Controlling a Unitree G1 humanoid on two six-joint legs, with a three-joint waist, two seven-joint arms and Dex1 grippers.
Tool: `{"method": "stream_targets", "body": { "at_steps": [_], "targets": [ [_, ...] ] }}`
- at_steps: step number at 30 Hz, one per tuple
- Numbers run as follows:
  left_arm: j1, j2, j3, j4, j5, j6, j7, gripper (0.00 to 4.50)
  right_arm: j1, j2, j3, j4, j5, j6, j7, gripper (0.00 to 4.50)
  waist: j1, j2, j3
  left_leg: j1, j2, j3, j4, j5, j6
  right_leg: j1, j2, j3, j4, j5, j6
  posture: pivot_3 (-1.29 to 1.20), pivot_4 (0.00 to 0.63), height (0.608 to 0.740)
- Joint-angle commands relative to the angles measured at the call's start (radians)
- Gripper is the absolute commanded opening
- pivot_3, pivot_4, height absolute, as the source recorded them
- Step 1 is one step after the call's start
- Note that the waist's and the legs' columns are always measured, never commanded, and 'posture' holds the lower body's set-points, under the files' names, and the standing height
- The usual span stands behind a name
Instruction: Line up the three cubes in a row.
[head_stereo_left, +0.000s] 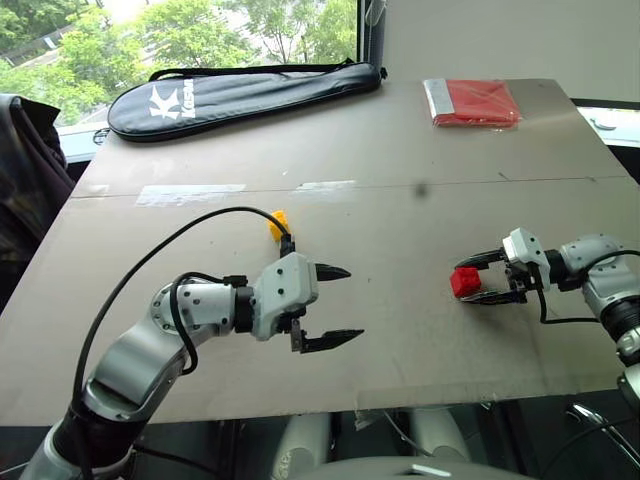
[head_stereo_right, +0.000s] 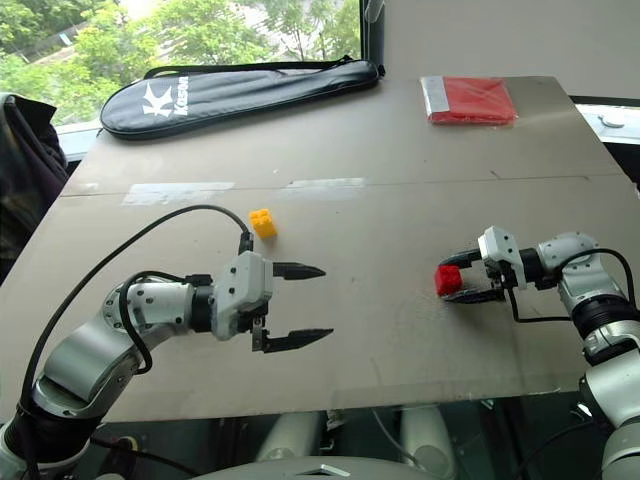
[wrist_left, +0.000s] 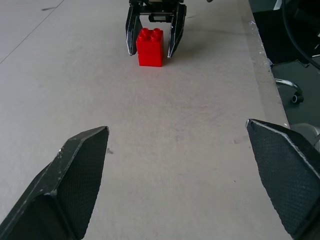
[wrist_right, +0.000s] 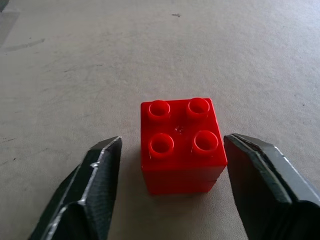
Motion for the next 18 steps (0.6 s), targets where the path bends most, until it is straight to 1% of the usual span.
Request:
{"method": "stream_targets", "body": {
  "at_steps": [1, 4, 7, 9, 11, 13, 15, 16, 18],
  "targets": [
    [0.009, -0.001, 0.028, -0.019, 0.001, -0.026, 0.000, 4.50, -0.019, -0.003, -0.034, 0.010, 0.015, -0.059, 0.052, 4.43, 0.000, 0.000, 0.000, 0.000, 0.000, 0.000, 0.000, 0.000, 0.000, 0.000, 0.000, 0.000, 0.000, 0.000, 0.000, 0.00, 0.150, 0.694],
    [0.040, -0.009, 0.047, -0.033, -0.015, -0.014, 0.024, 4.50, -0.027, -0.003, -0.060, 0.028, -0.007, -0.090, 0.052, 4.43, -0.001, 0.000, 0.000, 0.000, 0.000, 0.000, 0.000, 0.000, 0.000, 0.000, 0.000, 0.000, 0.000, 0.000, 0.000, 0.00, 0.150, 0.694],
    [0.125, -0.019, 0.093, -0.073, -0.034, 0.002, 0.064, 4.50, -0.022, -0.017, -0.107, -0.005, 0.023, -0.074, 0.052, 4.43, -0.004, 0.000, 0.000, 0.000, 0.000, 0.000, 0.000, 0.000, 0.000, 0.000, 0.000, 0.001, 0.000, 0.001, 0.001, 0.00, 0.150, 0.694],
    [0.193, -0.046, 0.123, -0.095, -0.021, -0.017, 0.105, 4.50, -0.003, -0.027, -0.140, -0.058, 0.057, -0.050, 0.052, 4.43, -0.002, 0.001, 0.000, 0.000, 0.001, 0.000, 0.000, 0.000, 0.000, 0.000, -0.001, 0.000, 0.000, 0.001, 0.001, 0.00, 0.150, 0.694],
    [0.298, -0.129, 0.176, -0.115, 0.009, -0.067, 0.203, 4.50, 0.033, -0.034, -0.199, -0.146, 0.121, 0.025, 0.052, 4.43, -0.002, 0.001, 0.000, 0.000, 0.001, 0.000, 0.000, 0.000, 0.000, 0.000, -0.001, 0.001, 0.000, 0.001, 0.001, 0.00, 0.150, 0.694],
    [0.468, -0.212, 0.249, -0.159, 0.068, -0.146, 0.280, 4.50, 0.074, -0.018, -0.300, -0.234, 0.179, 0.129, 0.051, 4.43, -0.001, 0.000, 0.000, 0.000, 0.001, 0.000, -0.001, 0.000, 0.000, 0.000, -0.003, 0.003, -0.001, 0.000, 0.001, 0.00, 0.150, 0.694],
    [0.613, -0.287, 0.312, -0.195, 0.079, -0.194, 0.325, 4.50, 0.130, -0.028, -0.363, -0.332, 0.204, 0.224, 0.051, 4.43, 0.003, 0.000, 0.000, -0.001, 0.001, 0.000, -0.001, -0.001, 0.000, -0.001, -0.003, 0.003, -0.001, 0.000, 0.001, 0.00, 0.150, 0.694],
    [0.686, -0.317, 0.332, -0.197, 0.112, -0.239, 0.341, 4.50, 0.172, -0.039, -0.393, -0.392, 0.224, 0.277, 0.045, 4.43, 0.007, 0.000, 0.000, -0.002, 0.001, -0.001, -0.001, -0.001, 0.000, -0.002, -0.004, 0.003, -0.001, -0.001, -0.001, 0.00, 0.150, 0.694],
    [0.775, -0.376, 0.374, -0.174, 0.138, -0.291, 0.374, 4.50, 0.246, -0.051, -0.450, -0.486, 0.250, 0.352, 0.033, 4.43, 0.024, 0.000, 0.000, -0.003, 0.001, -0.001, -0.001, -0.001, 0.000, -0.002, -0.005, 0.002, -0.001, -0.001, -0.002, 0.00, 0.150, 0.694]
  ]
}}
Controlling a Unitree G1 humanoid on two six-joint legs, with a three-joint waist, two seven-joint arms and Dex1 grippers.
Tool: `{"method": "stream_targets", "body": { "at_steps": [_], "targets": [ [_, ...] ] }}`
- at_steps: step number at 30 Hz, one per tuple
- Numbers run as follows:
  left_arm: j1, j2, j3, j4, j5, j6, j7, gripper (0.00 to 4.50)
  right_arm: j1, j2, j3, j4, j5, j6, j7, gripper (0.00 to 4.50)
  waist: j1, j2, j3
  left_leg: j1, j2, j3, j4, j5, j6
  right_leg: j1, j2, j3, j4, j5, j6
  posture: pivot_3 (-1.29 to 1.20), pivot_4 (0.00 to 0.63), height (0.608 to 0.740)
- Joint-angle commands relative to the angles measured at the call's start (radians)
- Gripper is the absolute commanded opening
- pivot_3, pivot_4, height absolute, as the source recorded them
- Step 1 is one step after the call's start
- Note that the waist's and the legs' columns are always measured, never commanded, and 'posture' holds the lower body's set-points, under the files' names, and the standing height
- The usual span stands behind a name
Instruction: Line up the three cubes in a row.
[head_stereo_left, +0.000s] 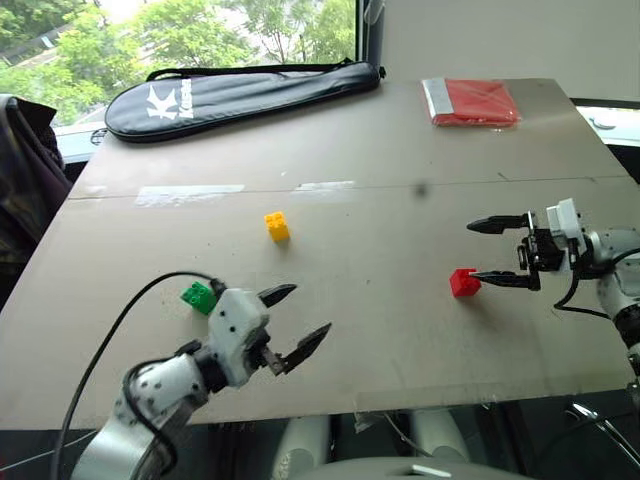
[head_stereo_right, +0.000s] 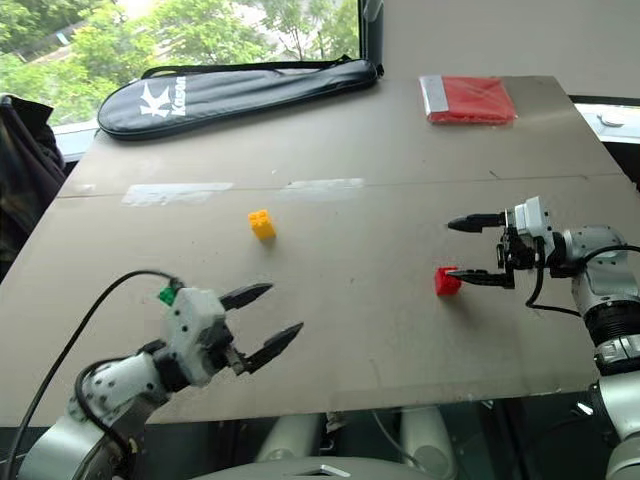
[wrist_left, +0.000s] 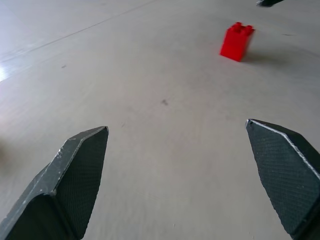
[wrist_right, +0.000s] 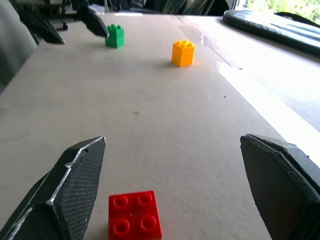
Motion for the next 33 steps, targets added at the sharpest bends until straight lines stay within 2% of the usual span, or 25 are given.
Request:
{"method": "stream_targets", "body": {
  "at_steps": [1, 7, 16, 24, 33],
  "targets": [
    [0.092, -0.069, 0.086, 0.007, 0.058, -0.127, 0.061, 4.50, 0.090, -0.029, -0.109, -0.160, 0.063, 0.135, 0.022, 4.43, 0.017, 0.000, 0.000, 0.000, 0.000, 0.000, 0.000, 0.000, 0.000, 0.000, 0.000, 0.000, 0.000, 0.000, 0.000, 0.00, 0.150, 0.694],
    [0.054, -0.127, 0.165, 0.156, 0.092, -0.221, 0.125, 4.50, 0.173, -0.020, -0.186, -0.235, 0.096, 0.182, 0.047, 4.43, 0.020, 0.000, -0.001, 0.001, 0.000, 0.001, 0.003, 0.000, 0.000, 0.002, -0.002, -0.007, 0.001, -0.002, 0.004, 0.00, 0.150, 0.694],
    [-0.051, -0.116, 0.189, 0.309, 0.118, -0.284, 0.139, 4.50, 0.206, -0.055, -0.184, -0.219, 0.146, 0.153, 0.047, 4.43, 0.011, 0.000, 0.000, 0.000, 0.000, 0.003, 0.002, 0.000, 0.001, 0.001, -0.001, -0.008, 0.001, 0.000, 0.001, 0.00, 0.150, 0.694],
    [-0.120, -0.082, 0.208, 0.416, 0.125, -0.299, 0.141, 4.50, 0.212, -0.053, -0.190, -0.217, 0.150, 0.138, 0.047, 4.43, 0.011, 0.000, 0.000, 0.001, 0.000, 0.002, 0.002, 0.000, 0.001, 0.001, -0.001, -0.008, 0.001, 0.000, 0.001, 0.00, 0.150, 0.694],
    [-0.239, 0.039, 0.148, 0.652, 0.107, -0.351, -0.053, 4.50, 0.202, -0.052, -0.199, -0.217, 0.149, 0.145, 0.047, 4.43, 0.011, 0.000, -0.001, 0.001, 0.000, 0.002, 0.002, 0.000, 0.001, 0.001, -0.002, -0.008, 0.002, 0.000, 0.001, 0.00, 0.150, 0.694]
  ]
}}
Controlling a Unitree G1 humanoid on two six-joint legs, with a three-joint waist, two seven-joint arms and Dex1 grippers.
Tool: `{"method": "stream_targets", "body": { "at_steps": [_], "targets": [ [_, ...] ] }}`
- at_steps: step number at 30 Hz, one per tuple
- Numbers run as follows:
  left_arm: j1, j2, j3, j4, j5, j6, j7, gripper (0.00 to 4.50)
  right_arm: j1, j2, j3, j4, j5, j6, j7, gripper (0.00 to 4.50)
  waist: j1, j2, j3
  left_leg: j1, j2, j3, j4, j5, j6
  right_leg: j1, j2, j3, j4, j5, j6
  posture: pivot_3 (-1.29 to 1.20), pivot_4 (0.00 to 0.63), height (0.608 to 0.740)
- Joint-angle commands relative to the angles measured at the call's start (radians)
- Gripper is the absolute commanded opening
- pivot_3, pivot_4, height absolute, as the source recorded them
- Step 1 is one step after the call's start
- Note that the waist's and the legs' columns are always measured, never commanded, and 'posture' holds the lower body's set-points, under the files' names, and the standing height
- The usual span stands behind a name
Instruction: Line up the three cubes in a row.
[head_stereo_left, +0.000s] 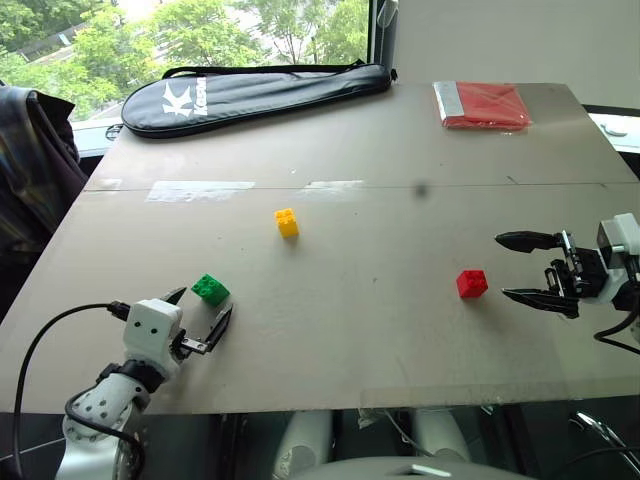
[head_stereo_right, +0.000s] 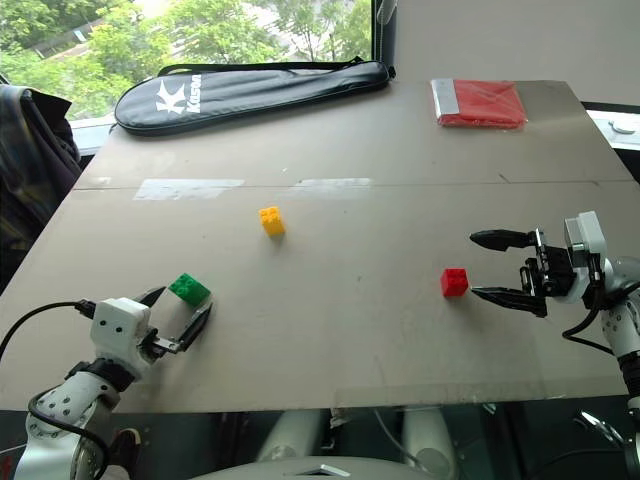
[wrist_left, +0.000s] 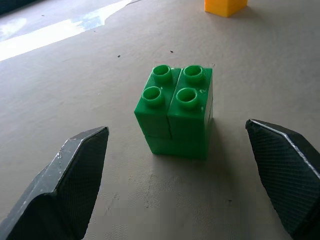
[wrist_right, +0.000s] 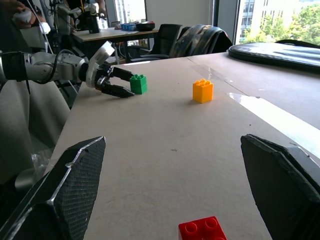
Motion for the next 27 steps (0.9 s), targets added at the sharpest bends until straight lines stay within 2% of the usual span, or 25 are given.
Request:
{"method": "stream_targets", "body": {
  "at_steps": [1, 4, 5, 6, 9, 11, 12, 17, 20, 27],
  "targets": [
    [-0.028, 0.050, -0.009, 0.085, -0.017, -0.032, -0.083, 4.50, -0.014, -0.014, -0.045, -0.018, 0.022, 0.004, 0.045, 4.43, 0.001, 0.000, 0.000, 0.000, 0.000, 0.000, 0.000, 0.000, 0.000, 0.000, 0.000, 0.000, 0.000, 0.000, 0.000, 0.00, 0.150, 0.694],
    [-0.051, 0.094, -0.018, 0.170, -0.025, -0.068, -0.163, 4.50, -0.009, -0.017, -0.052, -0.030, 0.029, 0.012, 0.045, 4.43, 0.000, 0.001, -0.001, 0.000, 0.000, 0.000, 0.000, 0.000, 0.000, 0.000, 0.000, 0.000, 0.000, 0.000, 0.000, 0.00, 0.150, 0.694],
    [-0.060, 0.110, -0.022, 0.202, -0.026, -0.085, -0.194, 4.00, -0.008, -0.018, -0.052, -0.033, 0.031, 0.012, 0.045, 4.50, 0.000, 0.001, -0.001, 0.000, 0.000, 0.000, 0.000, 0.000, 0.000, 0.000, 0.000, 0.000, 0.000, 0.000, 0.000, 0.00, 0.150, 0.694],
    [-0.068, 0.121, -0.025, 0.226, -0.032, -0.096, -0.221, 3.72, -0.008, -0.019, -0.052, -0.036, 0.033, 0.012, 0.045, 4.50, -0.001, 0.002, -0.001, 0.001, 0.000, 0.000, 0.000, 0.000, 0.000, 0.000, -0.001, 0.000, 0.000, 0.000, 0.000, 0.00, 0.150, 0.694],
    [-0.092, 0.147, -0.037, 0.279, -0.040, -0.122, -0.277, 2.49, -0.006, -0.019, -0.054, -0.043, 0.040, 0.014, 0.045, 4.50, -0.002, 0.005, -0.003, 0.001, 0.000, 0.000, -0.001, 0.000, 0.000, 0.000, -0.001, 0.001, 0.000, 0.000, 0.000, 0.00, 0.150, 0.694],
    [-0.110, 0.157, -0.045, 0.302, -0.035, -0.133, -0.285, 1.46, -0.006, -0.016, -0.057, -0.046, 0.042, 0.012, 0.045, 4.50, -0.002, 0.007, -0.004, 0.002, 0.000, 0.000, -0.001, 0.000, 0.000, 0.000, -0.001, 0.001, 0.000, 0.000, 0.000, 0.00, 0.150, 0.694],
    [-0.122, 0.161, -0.051, 0.306, -0.035, -0.135, -0.291, 1.24, -0.004, -0.015, -0.060, -0.051, 0.043, 0.013, 0.045, 4.50, -0.001, 0.007, -0.004, 0.002, 0.000, 0.000, -0.001, 0.000, 0.000, 0.000, -0.001, 0.001, 0.001, 0.000, 0.000, 0.00, 0.150, 0.694],
    [-0.190, 0.188, -0.124, 0.248, -0.039, -0.100, -0.351, 1.24, -0.006, -0.010, -0.083, -0.090, 0.052, 0.024, 0.045, 4.50, 0.002, 0.009, -0.005, 0.002, 0.001, 0.000, -0.001, 0.000, 0.000, 0.000, -0.001, 0.001, 0.001, 0.000, 0.000, 0.00, 0.150, 0.694],
    [-0.292, 0.194, -0.240, 0.183, -0.027, -0.063, -0.414, 1.24, -0.028, 0.022, -0.117, -0.161, 0.035, 0.061, 0.013, 4.50, 0.007, 0.009, -0.005, 0.000, 0.000, -0.001, -0.001, 0.000, 0.000, 0.000, -0.002, 0.001, 0.000, 0.002, 0.002, 0.00, 0.150, 0.694],
    [-0.556, 0.100, -0.491, 0.178, 0.025, 0.023, -0.486, 1.24, 0.062, -0.004, -0.190, -0.351, -0.027, 0.169, -0.141, 4.50, 0.003, 0.008, -0.006, -0.004, -0.001, -0.002, 0.000, 0.000, 0.000, -0.002, -0.001, 0.000, 0.000, 0.003, 0.004, 0.00, 0.150, 0.694]
  ]
}}
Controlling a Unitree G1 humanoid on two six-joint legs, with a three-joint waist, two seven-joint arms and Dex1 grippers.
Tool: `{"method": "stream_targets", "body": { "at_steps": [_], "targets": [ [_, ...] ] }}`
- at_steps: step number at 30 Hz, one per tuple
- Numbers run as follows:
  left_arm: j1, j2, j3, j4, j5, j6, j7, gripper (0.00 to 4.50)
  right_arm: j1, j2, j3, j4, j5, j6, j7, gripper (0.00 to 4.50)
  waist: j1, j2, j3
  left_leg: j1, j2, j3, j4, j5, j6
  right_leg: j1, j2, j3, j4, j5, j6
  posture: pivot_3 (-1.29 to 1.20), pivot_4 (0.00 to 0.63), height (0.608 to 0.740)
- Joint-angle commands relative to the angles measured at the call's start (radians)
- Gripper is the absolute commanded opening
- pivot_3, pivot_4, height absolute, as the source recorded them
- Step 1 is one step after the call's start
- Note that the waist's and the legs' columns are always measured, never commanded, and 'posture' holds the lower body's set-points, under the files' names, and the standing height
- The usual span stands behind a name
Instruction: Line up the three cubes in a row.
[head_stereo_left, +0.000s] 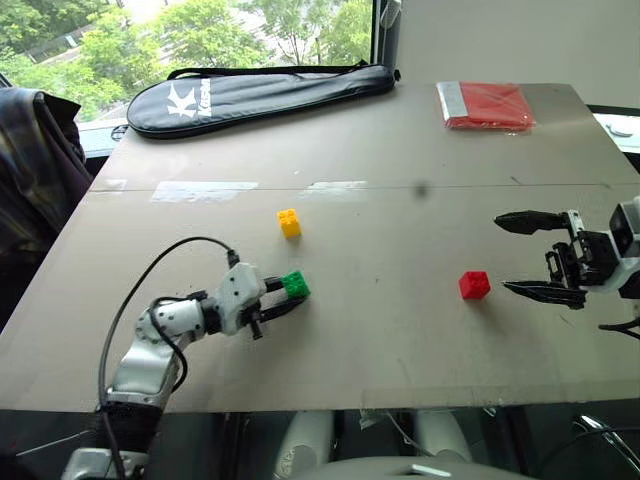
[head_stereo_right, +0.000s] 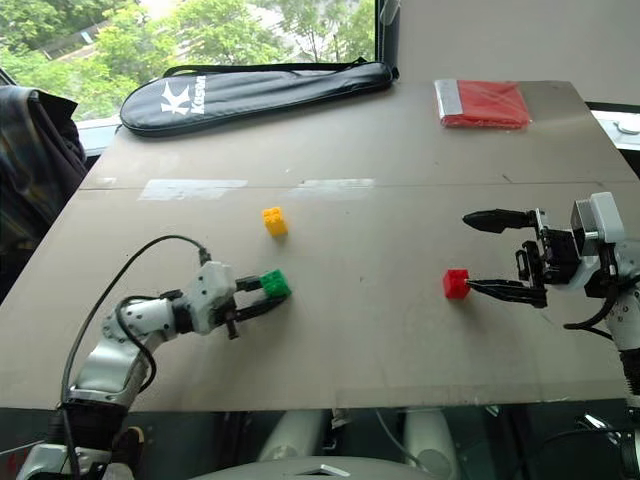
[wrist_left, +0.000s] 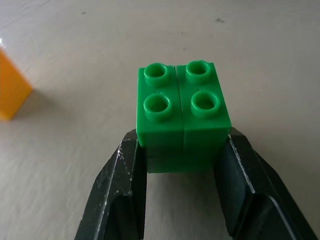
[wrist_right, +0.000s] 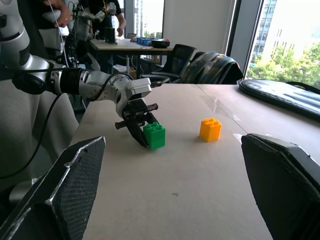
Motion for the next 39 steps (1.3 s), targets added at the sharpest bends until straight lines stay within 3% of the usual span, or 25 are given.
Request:
{"method": "stream_targets", "body": {
  "at_steps": [1, 12, 25, 39],
  "targets": [
    [-0.101, -0.050, -0.099, -0.015, 0.032, 0.047, -0.023, 1.24, 0.083, -0.030, -0.087, -0.087, -0.034, 0.046, -0.063, 4.50, 0.002, 0.000, 0.000, -0.001, 0.000, 0.000, 0.000, 0.000, 0.000, -0.001, 0.000, 0.000, 0.000, 0.000, 0.000, 0.00, 0.150, 0.694],
    [-0.261, -0.144, -0.218, 0.050, 0.100, 0.058, -0.029, 1.24, 0.289, -0.025, -0.200, -0.020, -0.186, -0.045, -0.047, 4.50, -0.005, -0.001, 0.000, -0.006, 0.000, 0.002, 0.001, 0.000, 0.000, -0.006, 0.008, 0.000, 0.001, 0.000, 0.001, 0.00, 0.150, 0.694],
    [-0.306, -0.203, -0.263, 0.089, 0.117, 0.051, -0.053, 1.24, 0.257, -0.011, -0.201, 0.091, -0.207, -0.111, 0.036, 4.50, -0.004, -0.001, 0.000, -0.005, 0.000, 0.002, 0.004, 0.000, 0.000, -0.006, 0.009, 0.001, 0.003, 0.000, 0.001, 0.00, 0.150, 0.694],
    [-0.485, -0.390, -0.348, 0.411, 0.210, -0.036, -0.047, 1.24, 0.264, -0.008, -0.204, 0.103, -0.224, -0.111, 0.047, 4.50, -0.003, -0.001, 0.000, -0.007, 0.000, 0.002, 0.011, 0.000, 0.001, -0.004, 0.009, 0.000, 0.005, 0.001, 0.002, 0.00, 0.150, 0.694]
  ]
}}
